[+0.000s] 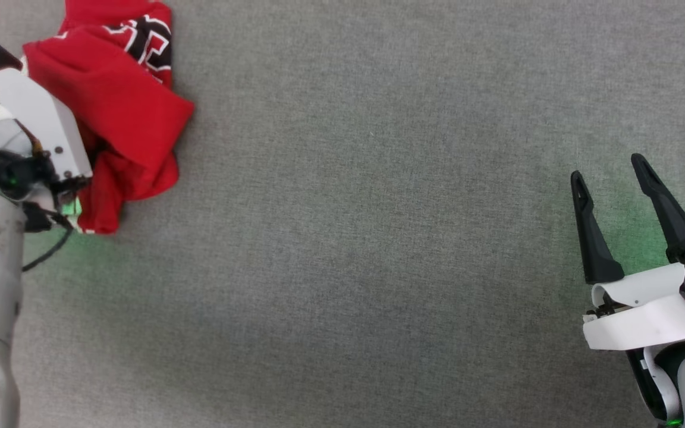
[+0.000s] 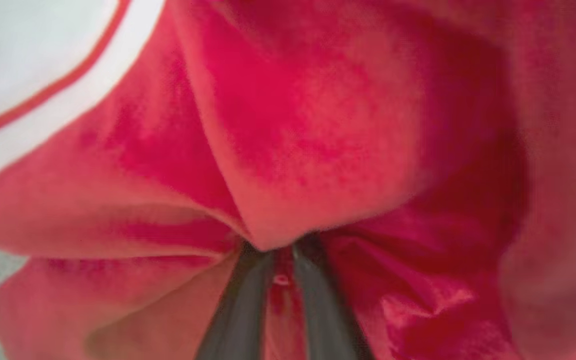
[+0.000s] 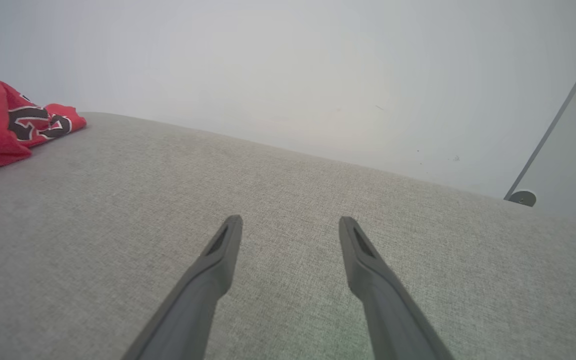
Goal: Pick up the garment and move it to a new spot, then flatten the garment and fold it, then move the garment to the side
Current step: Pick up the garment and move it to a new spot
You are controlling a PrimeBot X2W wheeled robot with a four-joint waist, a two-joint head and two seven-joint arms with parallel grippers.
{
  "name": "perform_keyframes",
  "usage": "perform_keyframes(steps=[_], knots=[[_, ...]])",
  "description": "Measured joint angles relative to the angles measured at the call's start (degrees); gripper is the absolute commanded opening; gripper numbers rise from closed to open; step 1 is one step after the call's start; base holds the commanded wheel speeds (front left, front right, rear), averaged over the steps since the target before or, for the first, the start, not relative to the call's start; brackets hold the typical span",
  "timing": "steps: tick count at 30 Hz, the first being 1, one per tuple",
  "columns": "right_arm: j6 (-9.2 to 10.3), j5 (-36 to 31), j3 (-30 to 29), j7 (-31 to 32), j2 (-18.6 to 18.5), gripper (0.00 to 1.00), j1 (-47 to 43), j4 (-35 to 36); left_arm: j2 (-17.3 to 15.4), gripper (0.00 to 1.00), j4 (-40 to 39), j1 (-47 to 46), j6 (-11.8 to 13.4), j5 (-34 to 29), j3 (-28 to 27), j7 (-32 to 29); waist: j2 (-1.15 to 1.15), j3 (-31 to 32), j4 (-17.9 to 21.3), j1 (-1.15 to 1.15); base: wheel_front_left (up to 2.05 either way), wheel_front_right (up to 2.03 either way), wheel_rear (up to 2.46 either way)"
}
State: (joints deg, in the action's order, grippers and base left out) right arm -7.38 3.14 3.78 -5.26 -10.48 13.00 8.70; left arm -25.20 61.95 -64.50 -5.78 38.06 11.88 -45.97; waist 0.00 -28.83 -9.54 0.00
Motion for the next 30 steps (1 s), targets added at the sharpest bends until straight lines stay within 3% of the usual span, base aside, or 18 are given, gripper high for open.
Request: perform_keyframes(steps=[17, 30], knots=[[0.00, 2.4, 0.4, -3.8, 3.2, 1.00, -1.8, -6.8, -3.4, 0.00, -3.6, -6.0, -0.8, -2.5, 1.7, 11.7, 0.00, 9.8, -2.0, 0.00, 0.00, 0.00, 0.00], [0.00, 3.0, -0.8, -6.5, 5.7, 1.00, -3.4, -10.6, -3.1, 0.00, -11.3, -10.5, -0.8, -5.7, 4.1, 20.6, 0.00, 19.3, -3.0, 0.00, 0.00, 0.00, 0.00]])
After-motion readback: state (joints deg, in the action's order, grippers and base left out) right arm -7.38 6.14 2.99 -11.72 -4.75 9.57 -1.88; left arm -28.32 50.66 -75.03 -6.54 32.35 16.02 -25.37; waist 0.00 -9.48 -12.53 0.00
